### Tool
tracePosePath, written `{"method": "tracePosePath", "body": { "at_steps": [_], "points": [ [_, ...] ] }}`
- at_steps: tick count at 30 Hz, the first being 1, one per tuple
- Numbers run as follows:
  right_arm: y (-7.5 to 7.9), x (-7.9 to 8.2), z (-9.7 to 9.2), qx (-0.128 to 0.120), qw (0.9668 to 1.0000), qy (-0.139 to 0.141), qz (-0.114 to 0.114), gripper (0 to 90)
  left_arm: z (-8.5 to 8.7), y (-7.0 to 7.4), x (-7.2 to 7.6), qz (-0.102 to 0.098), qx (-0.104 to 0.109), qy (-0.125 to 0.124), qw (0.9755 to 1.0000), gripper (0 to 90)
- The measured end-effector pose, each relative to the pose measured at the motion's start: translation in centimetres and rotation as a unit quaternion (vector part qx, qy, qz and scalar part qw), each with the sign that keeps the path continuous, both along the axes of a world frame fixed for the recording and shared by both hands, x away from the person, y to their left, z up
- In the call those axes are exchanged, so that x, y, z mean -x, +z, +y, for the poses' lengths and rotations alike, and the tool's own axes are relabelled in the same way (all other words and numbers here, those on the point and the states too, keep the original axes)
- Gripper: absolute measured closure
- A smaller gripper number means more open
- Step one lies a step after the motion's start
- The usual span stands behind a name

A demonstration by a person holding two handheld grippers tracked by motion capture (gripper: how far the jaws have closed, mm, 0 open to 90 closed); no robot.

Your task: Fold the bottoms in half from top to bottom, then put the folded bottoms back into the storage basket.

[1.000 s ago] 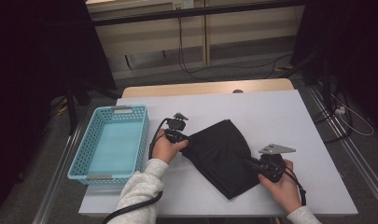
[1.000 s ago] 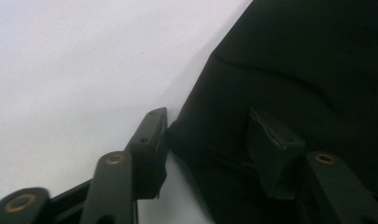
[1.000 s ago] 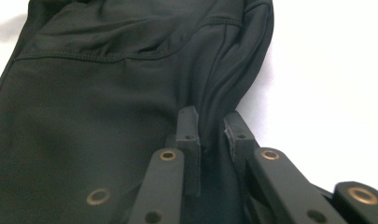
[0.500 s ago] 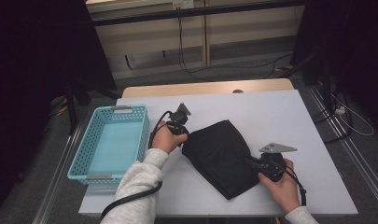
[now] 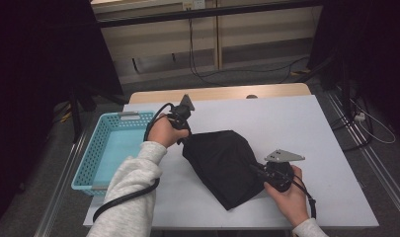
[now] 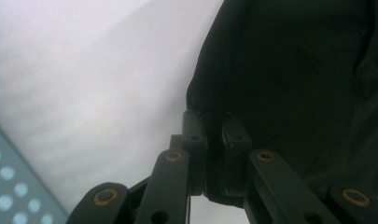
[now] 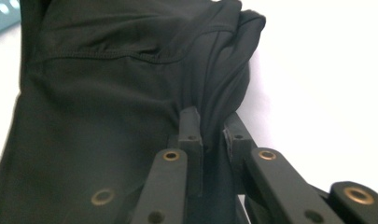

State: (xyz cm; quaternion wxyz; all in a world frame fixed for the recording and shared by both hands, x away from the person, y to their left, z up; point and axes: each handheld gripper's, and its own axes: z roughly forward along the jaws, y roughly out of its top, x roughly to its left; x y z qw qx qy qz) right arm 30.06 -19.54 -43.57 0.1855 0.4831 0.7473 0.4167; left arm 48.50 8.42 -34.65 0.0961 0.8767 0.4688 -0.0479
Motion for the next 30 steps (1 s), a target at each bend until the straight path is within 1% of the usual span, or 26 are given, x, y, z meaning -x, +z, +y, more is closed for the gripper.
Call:
{"method": "tracePosePath", "body": {
  "at_steps": [1, 3, 5, 6, 8, 11, 13, 15, 16, 18, 20, 23, 25, 26, 27, 28, 30],
  "points": [
    [0.1, 0.0, 0.1, -0.004, 1.0000, 0.001, -0.003, 82.0, 0.3, 0.2, -0.1, 0.002, -0.003, 0.002, 1.0000, 83.0],
    [0.4, -0.1, 0.5, -0.009, 0.9999, 0.002, -0.010, 82.0, 0.7, 0.5, -0.2, 0.005, -0.010, -0.002, 0.9999, 83.1],
    [0.5, -0.2, 0.8, -0.018, 0.9998, 0.005, -0.009, 81.9, 1.0, 0.9, -0.4, 0.006, -0.015, -0.003, 0.9999, 83.1],
    [0.6, -0.2, 1.0, -0.019, 0.9998, 0.006, -0.010, 81.9, 1.1, 1.1, -0.5, 0.005, -0.020, -0.005, 0.9998, 83.2],
    [0.7, -0.3, 1.4, -0.022, 0.9997, 0.010, -0.010, 81.9, 1.1, 1.8, -0.6, 0.003, -0.027, -0.008, 0.9996, 83.2],
    [0.8, -0.5, 2.0, -0.026, 0.9994, 0.012, -0.016, 81.9, 1.3, 2.9, -0.7, 0.000, -0.038, -0.012, 0.9992, 83.2],
    [0.9, -0.6, 2.3, -0.029, 0.9993, 0.014, -0.018, 81.9, 1.5, 3.6, -0.8, -0.002, -0.035, -0.008, 0.9994, 83.2],
    [1.0, -0.7, 2.6, -0.031, 0.9992, 0.017, -0.020, 81.9, 1.8, 4.2, -0.9, -0.001, -0.037, -0.008, 0.9993, 83.2],
    [1.0, -0.8, 2.8, -0.033, 0.9991, 0.019, -0.017, 81.9, 1.9, 4.4, -0.9, -0.002, -0.039, -0.010, 0.9992, 83.2],
    [1.1, -0.8, 3.1, -0.038, 0.9988, 0.021, -0.023, 81.9, 2.2, 4.7, -0.9, 0.003, -0.042, -0.014, 0.9990, 83.2],
    [1.2, -0.8, 3.5, -0.039, 0.9986, 0.025, -0.024, 81.9, 2.6, 5.0, -0.9, 0.004, -0.044, -0.010, 0.9990, 83.2],
    [1.5, -0.8, 3.9, -0.043, 0.9981, 0.033, -0.028, 81.9, 2.9, 5.6, -0.9, 0.006, -0.059, -0.011, 0.9982, 83.2],
    [1.8, -0.8, 4.2, -0.049, 0.9976, 0.034, -0.034, 81.9, 3.1, 6.5, -0.9, 0.002, -0.065, -0.018, 0.9977, 83.2],
    [1.9, -0.9, 4.3, -0.051, 0.9974, 0.035, -0.038, 81.9, 3.1, 6.9, -0.9, 0.002, -0.066, -0.016, 0.9977, 83.2],
    [2.0, -0.9, 4.4, -0.054, 0.9971, 0.035, -0.040, 81.9, 3.2, 7.2, -0.9, -0.003, -0.070, -0.021, 0.9973, 83.2],
    [2.2, -0.9, 4.5, -0.059, 0.9967, 0.035, -0.042, 81.9, 3.3, 7.6, -1.0, -0.004, -0.072, -0.020, 0.9972, 83.2],
    [2.5, -0.9, 4.8, -0.063, 0.9960, 0.036, -0.052, 81.9, 3.4, 8.1, -1.1, -0.008, -0.074, -0.022, 0.9970, 83.2]
  ]
}}
